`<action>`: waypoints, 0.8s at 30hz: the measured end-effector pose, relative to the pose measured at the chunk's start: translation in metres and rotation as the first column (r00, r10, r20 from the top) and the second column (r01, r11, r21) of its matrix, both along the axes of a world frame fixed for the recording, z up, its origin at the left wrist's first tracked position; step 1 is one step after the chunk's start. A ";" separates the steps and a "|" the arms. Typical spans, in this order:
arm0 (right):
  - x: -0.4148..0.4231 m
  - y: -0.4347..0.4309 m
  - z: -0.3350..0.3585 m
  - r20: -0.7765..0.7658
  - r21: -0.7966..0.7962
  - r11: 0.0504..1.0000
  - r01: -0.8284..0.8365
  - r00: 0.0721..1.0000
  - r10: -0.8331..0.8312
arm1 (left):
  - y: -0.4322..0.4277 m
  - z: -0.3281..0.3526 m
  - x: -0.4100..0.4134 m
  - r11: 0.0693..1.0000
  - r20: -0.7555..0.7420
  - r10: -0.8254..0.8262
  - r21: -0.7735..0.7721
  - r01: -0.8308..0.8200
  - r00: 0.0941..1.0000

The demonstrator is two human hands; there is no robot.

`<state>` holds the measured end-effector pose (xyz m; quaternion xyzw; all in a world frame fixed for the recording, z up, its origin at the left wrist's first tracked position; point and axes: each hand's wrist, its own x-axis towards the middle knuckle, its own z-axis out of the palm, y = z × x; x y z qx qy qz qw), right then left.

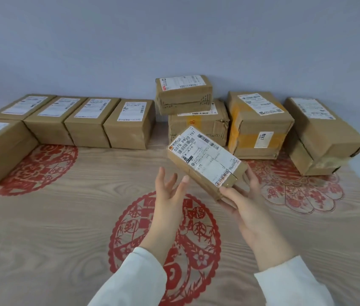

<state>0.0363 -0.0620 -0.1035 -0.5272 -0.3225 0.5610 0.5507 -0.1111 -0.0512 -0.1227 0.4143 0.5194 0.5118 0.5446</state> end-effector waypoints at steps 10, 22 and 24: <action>-0.038 -0.034 -0.036 0.031 0.191 0.980 0.046 0.998 -0.053 | -0.023 -0.028 0.006 0.986 -0.017 -0.062 0.155 0.064 0.998; -0.030 -0.125 -0.054 0.051 0.166 0.976 -0.142 0.989 0.136 | -0.107 -0.044 -0.038 0.954 -0.053 -0.238 0.176 0.243 0.970; -0.034 -0.133 -0.060 0.073 0.172 0.979 -0.112 0.992 0.101 | -0.115 -0.047 -0.039 0.954 -0.059 -0.239 0.170 0.245 0.969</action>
